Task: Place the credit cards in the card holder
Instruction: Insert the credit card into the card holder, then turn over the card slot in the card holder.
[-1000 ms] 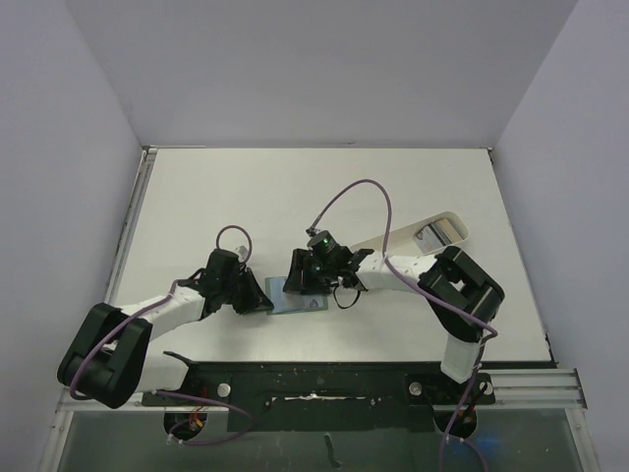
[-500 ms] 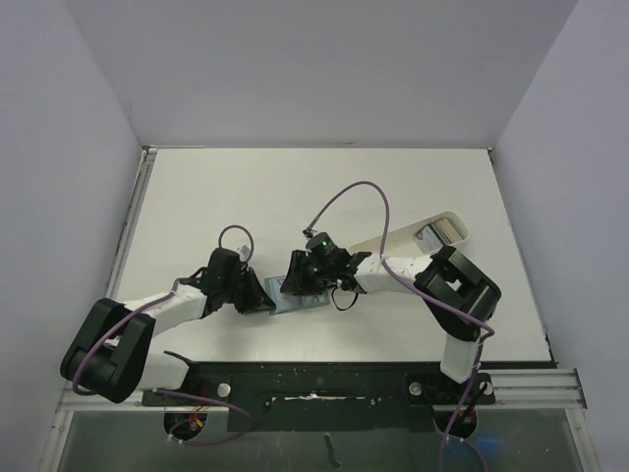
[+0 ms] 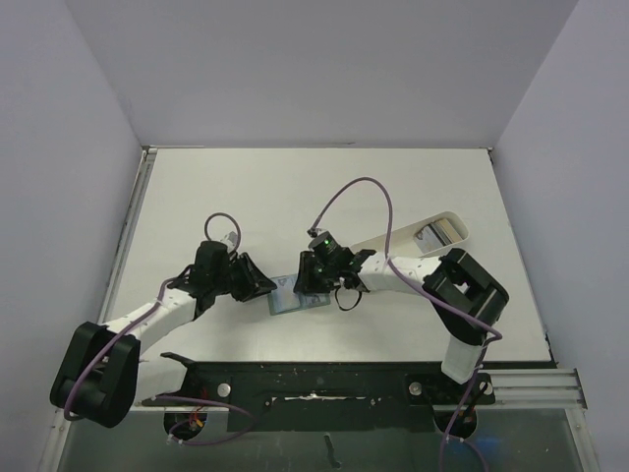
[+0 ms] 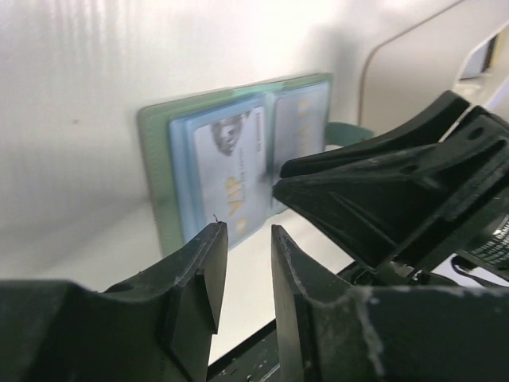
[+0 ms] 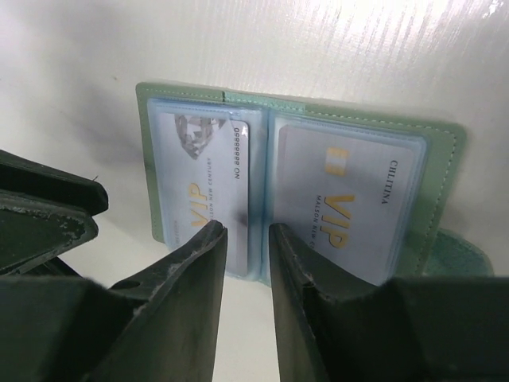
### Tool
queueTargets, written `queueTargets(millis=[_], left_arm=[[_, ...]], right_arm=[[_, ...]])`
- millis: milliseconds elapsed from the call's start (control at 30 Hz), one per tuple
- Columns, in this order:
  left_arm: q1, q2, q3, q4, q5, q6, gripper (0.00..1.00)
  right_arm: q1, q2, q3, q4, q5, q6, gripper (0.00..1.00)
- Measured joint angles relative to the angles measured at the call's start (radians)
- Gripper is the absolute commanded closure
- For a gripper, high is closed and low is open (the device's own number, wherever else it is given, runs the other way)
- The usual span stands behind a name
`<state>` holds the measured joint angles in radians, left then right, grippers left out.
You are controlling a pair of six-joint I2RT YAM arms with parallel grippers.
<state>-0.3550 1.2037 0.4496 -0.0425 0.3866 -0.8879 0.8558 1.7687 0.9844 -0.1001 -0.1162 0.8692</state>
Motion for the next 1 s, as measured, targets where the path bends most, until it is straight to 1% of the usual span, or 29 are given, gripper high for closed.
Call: queueTargets(millis=[133, 267, 367, 567, 767, 1000], left_arm=[[0.002, 0.005, -0.016, 0.092, 0.034, -0.045, 0.69], [0.002, 0.039, -0.023, 0.142, 0.049, -0.064, 0.65], [0.002, 0.059, -0.024, 0.162, 0.054, -0.070, 0.64], [0.002, 0.090, -0.024, 0.176, 0.060, -0.066, 0.61], [0.002, 0.111, -0.024, 0.183, 0.060, -0.063, 0.61], [0.002, 0.119, -0.024, 0.185, 0.059, -0.051, 0.61]], right_arm=[[-0.005, 0.010, 0.017, 0.001, -0.003, -0.006, 0.79], [-0.005, 0.027, 0.020, 0.003, -0.008, -0.006, 0.83], [-0.006, 0.050, 0.020, 0.010, -0.014, -0.001, 0.87], [-0.015, 0.061, 0.018, 0.030, -0.031, 0.006, 0.98], [-0.019, 0.061, 0.003, 0.055, -0.050, 0.023, 0.99], [-0.024, 0.061, -0.004, 0.068, -0.060, 0.029, 0.98]])
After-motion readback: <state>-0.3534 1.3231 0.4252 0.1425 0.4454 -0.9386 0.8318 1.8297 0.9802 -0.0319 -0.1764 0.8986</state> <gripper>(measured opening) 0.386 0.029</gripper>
